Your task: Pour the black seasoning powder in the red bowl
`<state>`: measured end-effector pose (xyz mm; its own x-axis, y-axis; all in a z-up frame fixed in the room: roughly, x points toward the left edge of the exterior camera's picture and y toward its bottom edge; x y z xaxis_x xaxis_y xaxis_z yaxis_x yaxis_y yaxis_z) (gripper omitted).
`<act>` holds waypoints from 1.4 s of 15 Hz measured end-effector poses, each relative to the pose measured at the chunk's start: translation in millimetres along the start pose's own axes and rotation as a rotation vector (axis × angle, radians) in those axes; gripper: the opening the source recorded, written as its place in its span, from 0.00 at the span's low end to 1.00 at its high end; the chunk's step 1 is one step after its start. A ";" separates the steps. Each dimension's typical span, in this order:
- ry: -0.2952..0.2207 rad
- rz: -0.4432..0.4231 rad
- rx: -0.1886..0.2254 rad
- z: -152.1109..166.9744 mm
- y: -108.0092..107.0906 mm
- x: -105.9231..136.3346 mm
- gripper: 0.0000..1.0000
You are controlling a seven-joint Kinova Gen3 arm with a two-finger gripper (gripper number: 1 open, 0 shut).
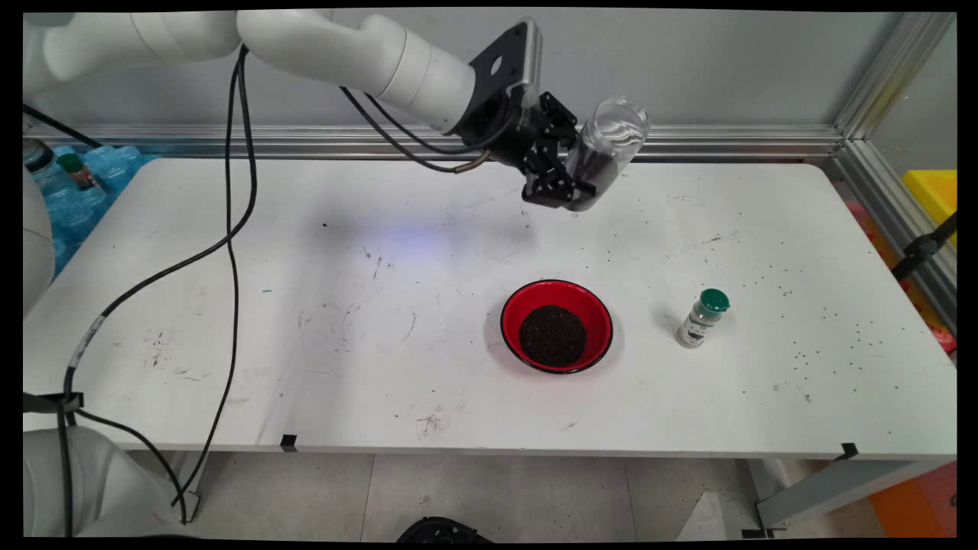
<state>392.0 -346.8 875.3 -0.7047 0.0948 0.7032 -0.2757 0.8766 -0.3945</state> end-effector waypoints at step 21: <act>-0.101 0.513 -0.021 19.6 45.5 -19.0 0.00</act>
<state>380.0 -318.0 832.3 -0.8052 0.4699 0.3618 0.1344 0.7387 -0.6605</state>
